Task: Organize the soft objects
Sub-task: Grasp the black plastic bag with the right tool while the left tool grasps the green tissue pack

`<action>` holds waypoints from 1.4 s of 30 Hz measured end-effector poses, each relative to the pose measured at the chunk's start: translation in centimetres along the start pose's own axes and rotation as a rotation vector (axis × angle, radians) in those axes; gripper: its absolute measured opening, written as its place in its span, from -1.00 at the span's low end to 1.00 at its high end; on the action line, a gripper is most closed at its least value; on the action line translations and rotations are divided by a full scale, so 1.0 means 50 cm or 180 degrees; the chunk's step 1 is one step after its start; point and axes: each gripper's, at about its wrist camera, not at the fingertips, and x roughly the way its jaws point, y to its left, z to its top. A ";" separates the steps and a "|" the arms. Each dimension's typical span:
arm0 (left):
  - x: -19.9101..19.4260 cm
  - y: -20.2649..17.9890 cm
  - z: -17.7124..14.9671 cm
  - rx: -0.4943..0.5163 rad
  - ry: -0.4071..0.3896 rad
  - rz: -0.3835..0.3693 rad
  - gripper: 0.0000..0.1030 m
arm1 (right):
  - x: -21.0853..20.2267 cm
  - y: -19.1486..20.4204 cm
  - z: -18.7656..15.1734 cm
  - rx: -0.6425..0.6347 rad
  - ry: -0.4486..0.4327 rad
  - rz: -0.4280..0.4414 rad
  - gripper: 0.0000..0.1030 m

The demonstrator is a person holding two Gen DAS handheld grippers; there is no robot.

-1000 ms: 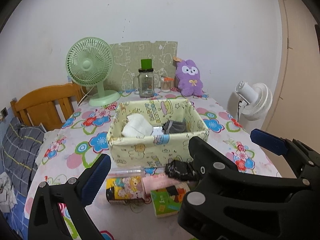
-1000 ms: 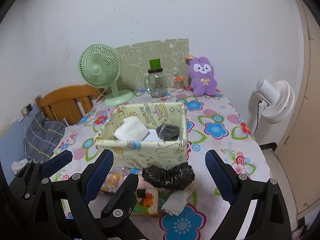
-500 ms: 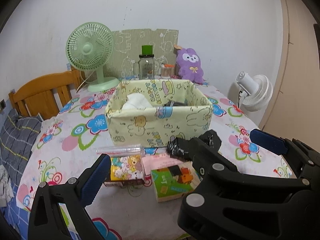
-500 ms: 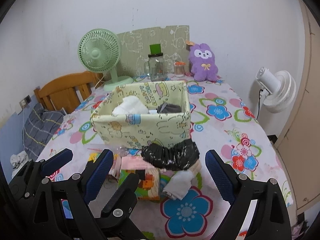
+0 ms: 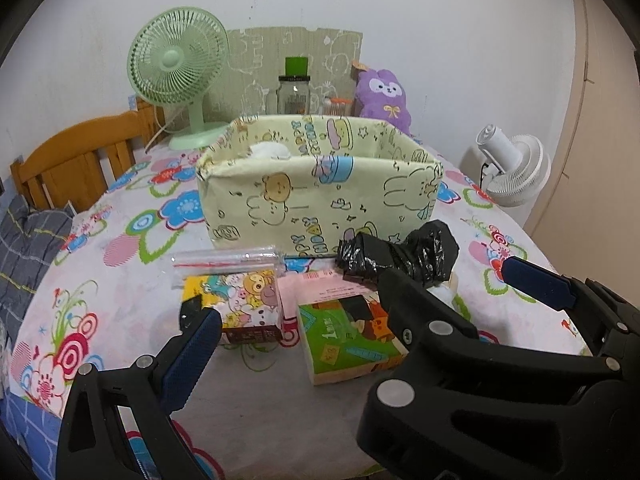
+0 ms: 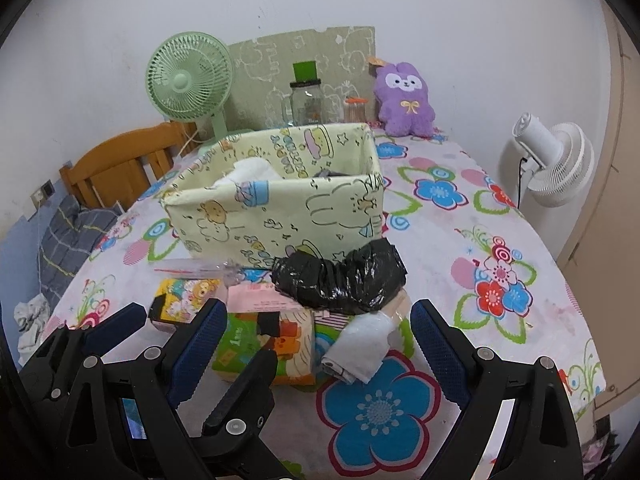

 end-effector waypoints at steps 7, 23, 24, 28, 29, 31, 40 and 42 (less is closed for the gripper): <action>0.033 -0.006 0.005 -0.0012 0.0100 -0.0042 0.99 | 0.025 -0.013 0.003 -0.0008 0.0042 -0.0055 0.84; 0.087 -0.042 -0.007 -0.0066 0.0303 0.0098 0.98 | 0.080 -0.069 -0.006 0.0056 0.0232 -0.0142 0.83; 0.089 -0.044 -0.008 -0.0061 0.0304 0.0125 0.98 | 0.082 -0.072 -0.007 0.0067 0.0240 -0.0142 0.83; 0.094 -0.048 -0.012 -0.0061 0.0316 0.0275 0.88 | 0.090 -0.080 -0.011 0.0098 0.0278 -0.0149 0.83; 0.095 -0.049 -0.013 -0.0052 0.0317 0.0331 0.85 | 0.094 -0.083 -0.013 0.0106 0.0294 -0.0150 0.83; 0.097 -0.050 -0.011 -0.0047 0.0315 0.0398 0.75 | 0.098 -0.086 -0.015 0.0122 0.0315 -0.0140 0.83; 0.087 -0.046 -0.005 -0.0111 0.0255 0.0486 0.27 | 0.105 -0.084 -0.012 0.0136 0.0310 -0.0031 0.83; 0.081 -0.045 0.000 -0.0092 0.0224 0.0524 0.26 | 0.103 -0.080 -0.006 0.0128 0.0277 -0.0001 0.83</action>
